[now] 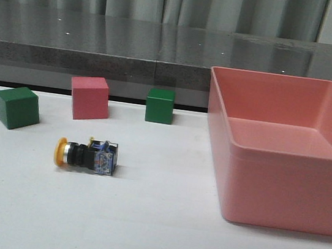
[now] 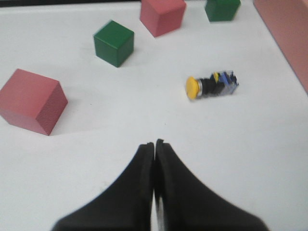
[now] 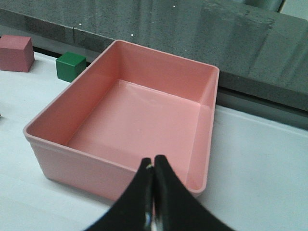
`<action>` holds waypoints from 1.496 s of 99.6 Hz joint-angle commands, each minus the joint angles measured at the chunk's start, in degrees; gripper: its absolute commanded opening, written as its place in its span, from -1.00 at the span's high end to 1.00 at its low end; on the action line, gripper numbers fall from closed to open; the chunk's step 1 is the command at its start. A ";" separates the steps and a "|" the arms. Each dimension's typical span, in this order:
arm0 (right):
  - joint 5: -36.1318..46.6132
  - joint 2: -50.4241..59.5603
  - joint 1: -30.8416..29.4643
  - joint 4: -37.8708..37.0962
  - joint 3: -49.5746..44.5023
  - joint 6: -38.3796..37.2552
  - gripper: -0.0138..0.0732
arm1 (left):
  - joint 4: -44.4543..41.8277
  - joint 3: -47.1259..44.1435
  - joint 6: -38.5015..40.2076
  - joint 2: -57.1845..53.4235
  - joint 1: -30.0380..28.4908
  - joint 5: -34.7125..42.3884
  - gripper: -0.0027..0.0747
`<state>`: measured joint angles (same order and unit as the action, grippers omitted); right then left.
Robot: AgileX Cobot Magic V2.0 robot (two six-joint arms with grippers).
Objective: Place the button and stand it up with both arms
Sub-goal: 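Open the right gripper and withdraw it from the button, then lower the left gripper and grasp the lying button's body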
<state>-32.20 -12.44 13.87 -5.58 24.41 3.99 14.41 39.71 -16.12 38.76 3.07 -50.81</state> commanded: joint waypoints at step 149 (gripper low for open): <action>4.75 -0.44 -0.45 -0.86 1.51 0.00 0.82 | 81.67 9.58 -135.21 71.76 0.08 -7.04 -0.40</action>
<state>-32.06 -12.44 13.87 -5.58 24.41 3.89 90.96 47.98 -147.58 109.73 3.07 -52.89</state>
